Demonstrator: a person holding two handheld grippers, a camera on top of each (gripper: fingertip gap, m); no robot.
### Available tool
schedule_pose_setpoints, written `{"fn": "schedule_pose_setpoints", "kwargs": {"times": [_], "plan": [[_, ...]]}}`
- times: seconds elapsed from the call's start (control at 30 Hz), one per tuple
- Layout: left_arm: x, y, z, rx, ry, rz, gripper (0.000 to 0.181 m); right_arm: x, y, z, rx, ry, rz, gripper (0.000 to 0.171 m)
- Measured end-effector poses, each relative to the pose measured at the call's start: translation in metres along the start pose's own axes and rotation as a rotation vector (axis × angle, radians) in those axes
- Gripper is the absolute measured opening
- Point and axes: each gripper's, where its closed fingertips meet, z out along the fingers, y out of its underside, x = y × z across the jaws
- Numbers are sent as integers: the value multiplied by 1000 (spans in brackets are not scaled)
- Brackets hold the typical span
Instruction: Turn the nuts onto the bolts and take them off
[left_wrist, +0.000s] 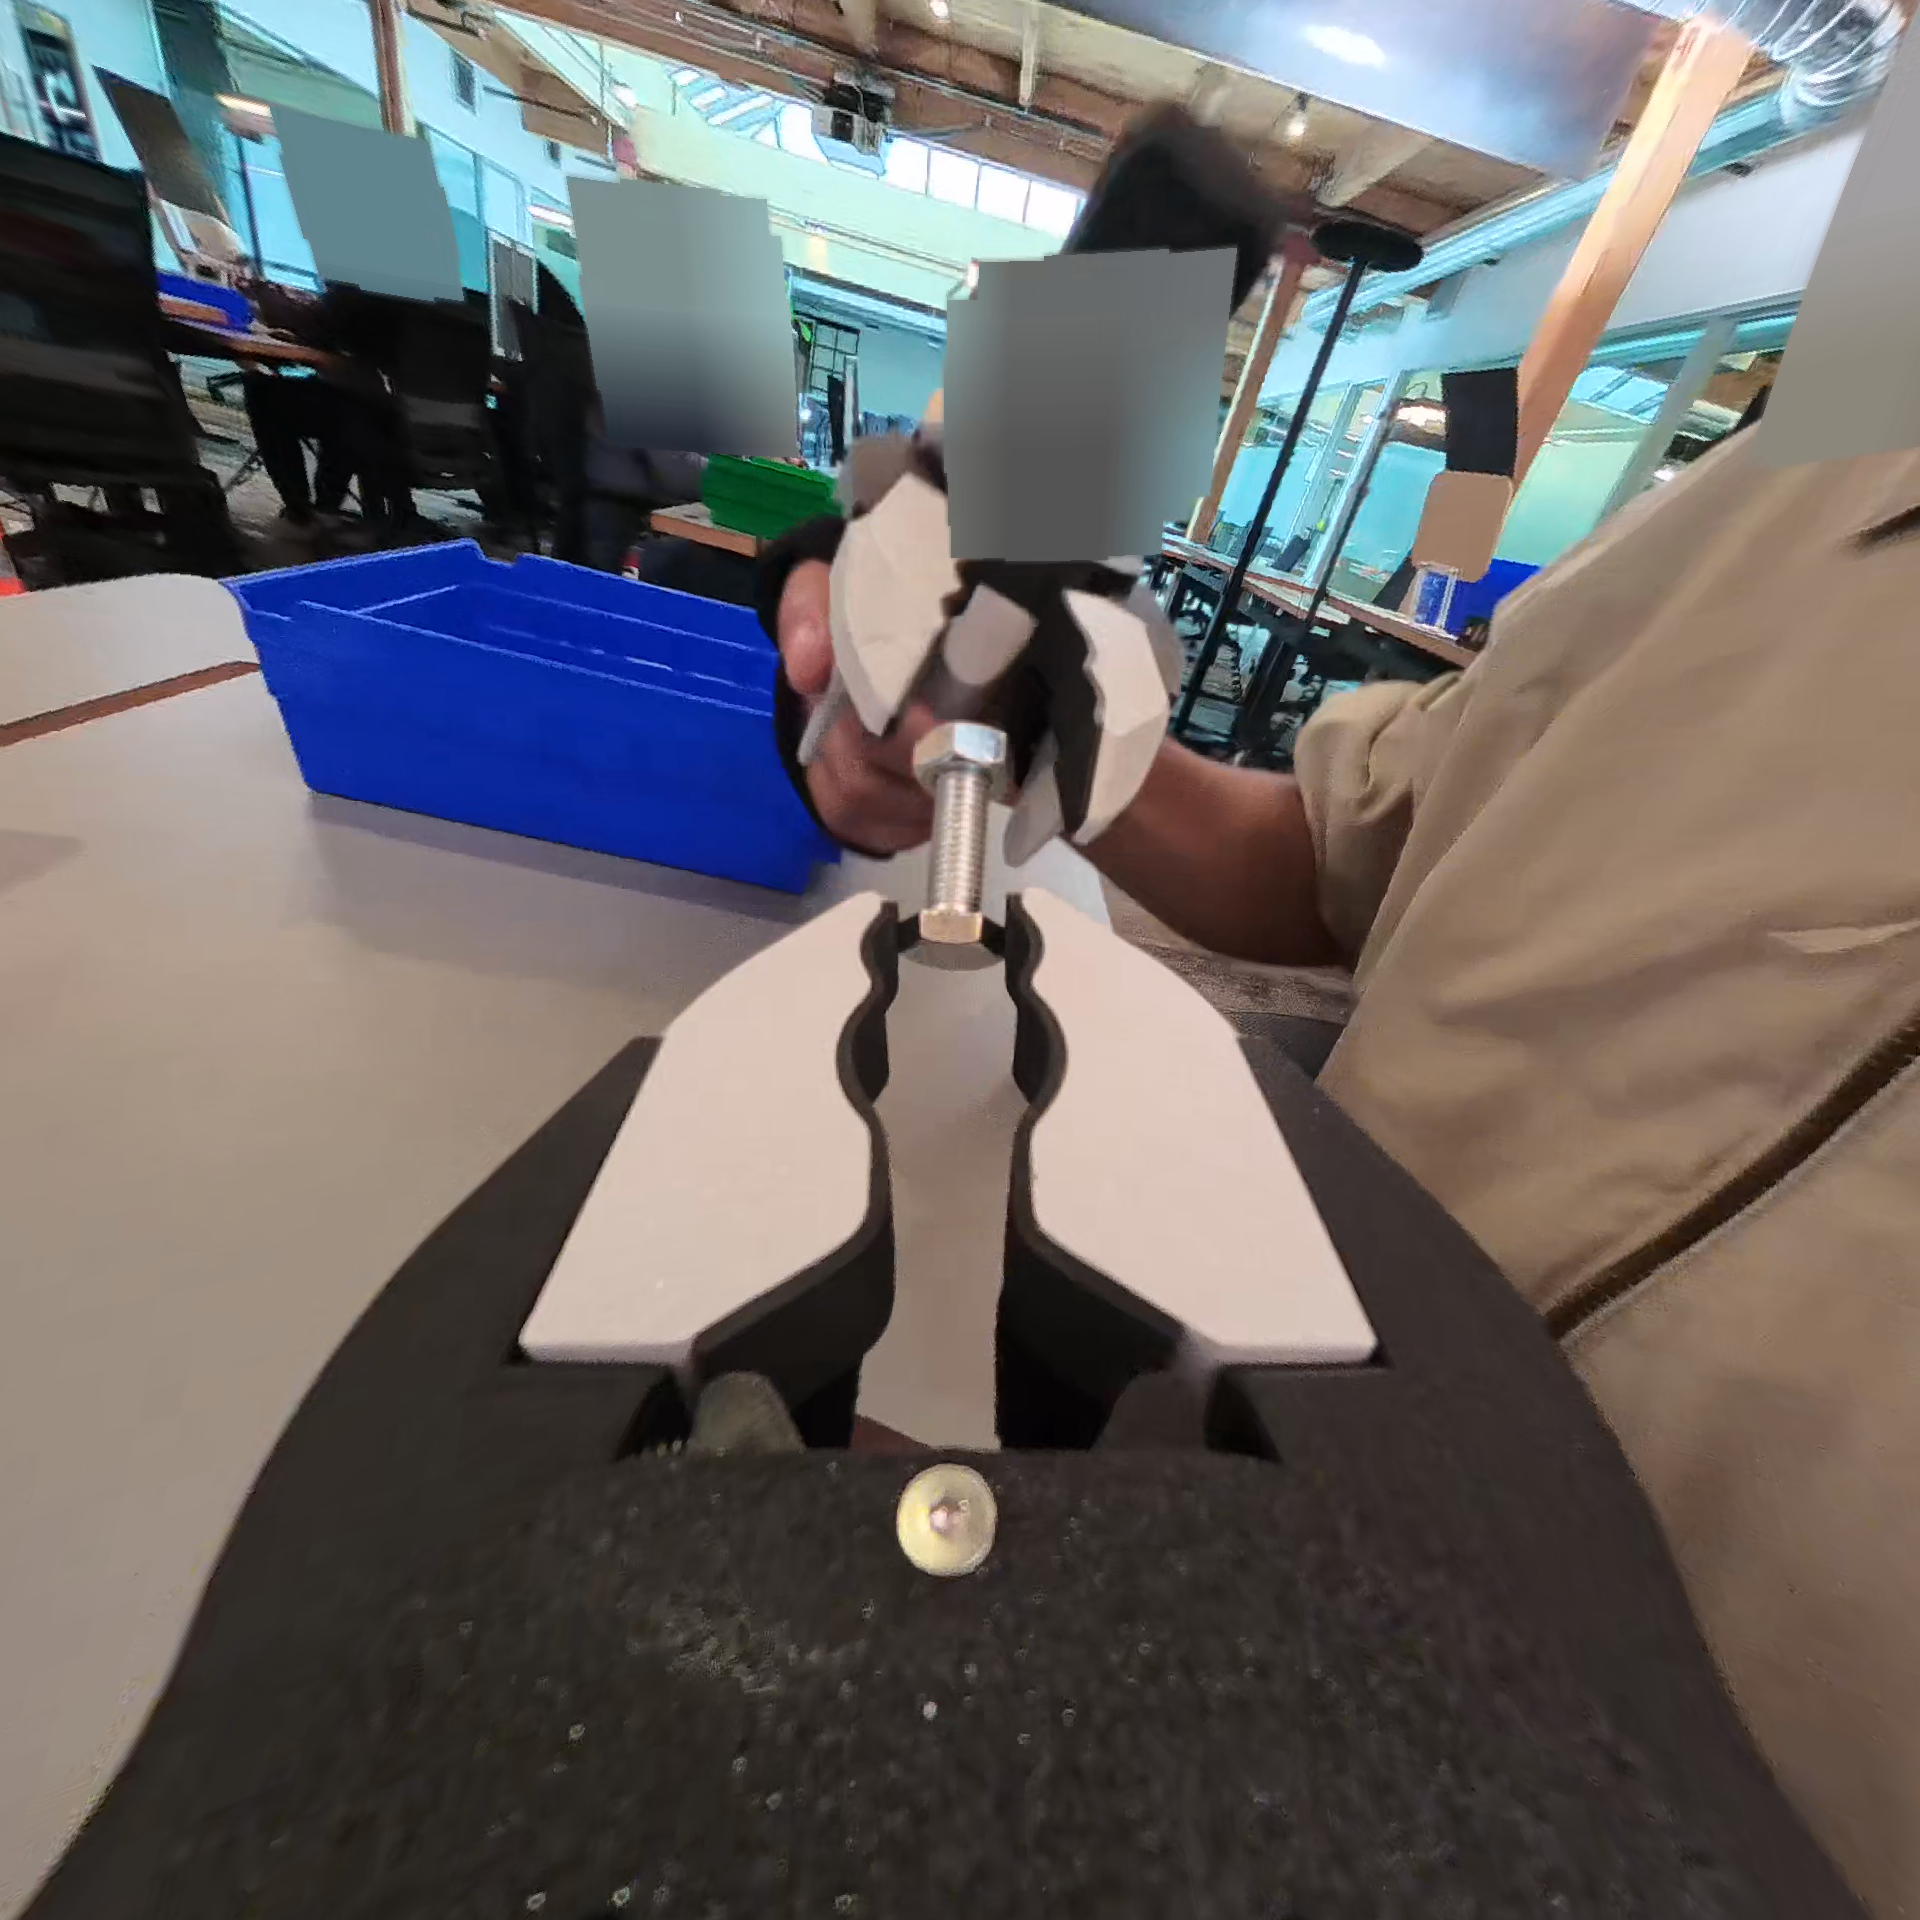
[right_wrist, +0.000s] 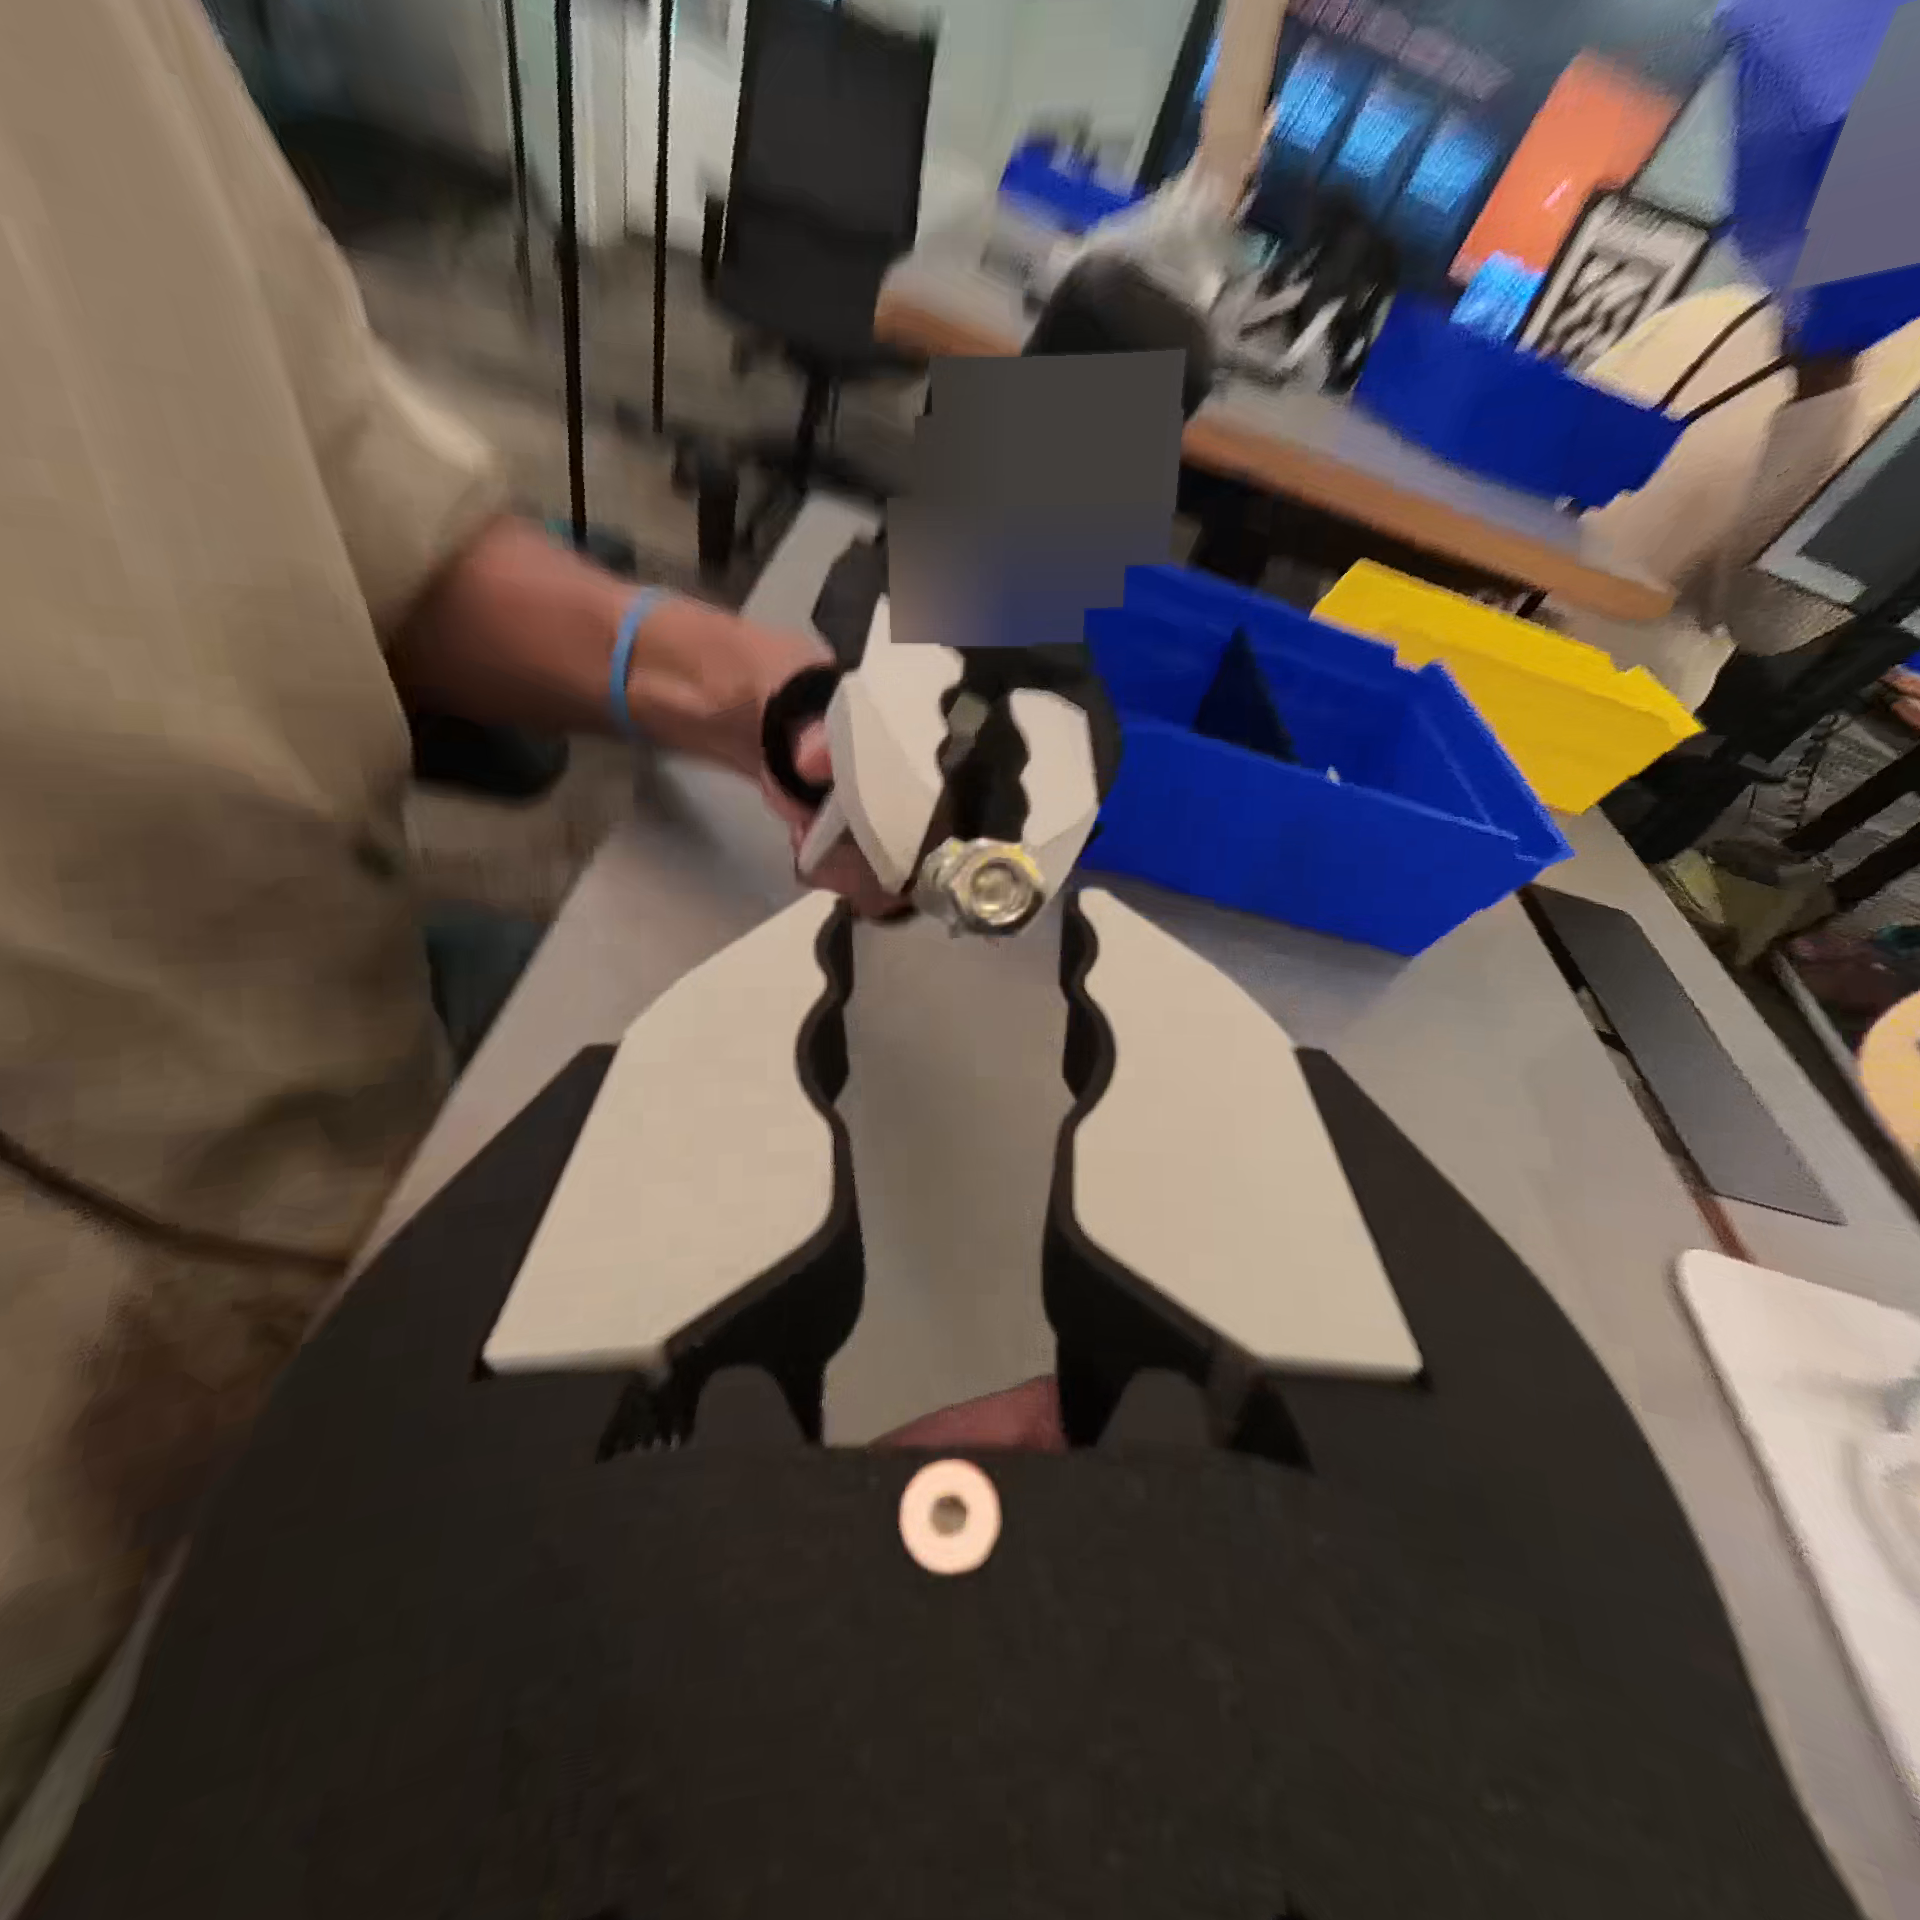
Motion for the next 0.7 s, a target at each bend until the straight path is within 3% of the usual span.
{"fn": "schedule_pose_setpoints", "kwargs": {"times": [0.13,0.2,0.7], "plan": [[5,6,4,-55,37,11,19,-2,15,3,-225,-44,-159,30],[5,11,7,-106,33,39,19,-5,14,4,-226,-74,-177,19],[1,7,1,-83,-12,72,24,-1,11,8,-116,-77,58,18]]}}
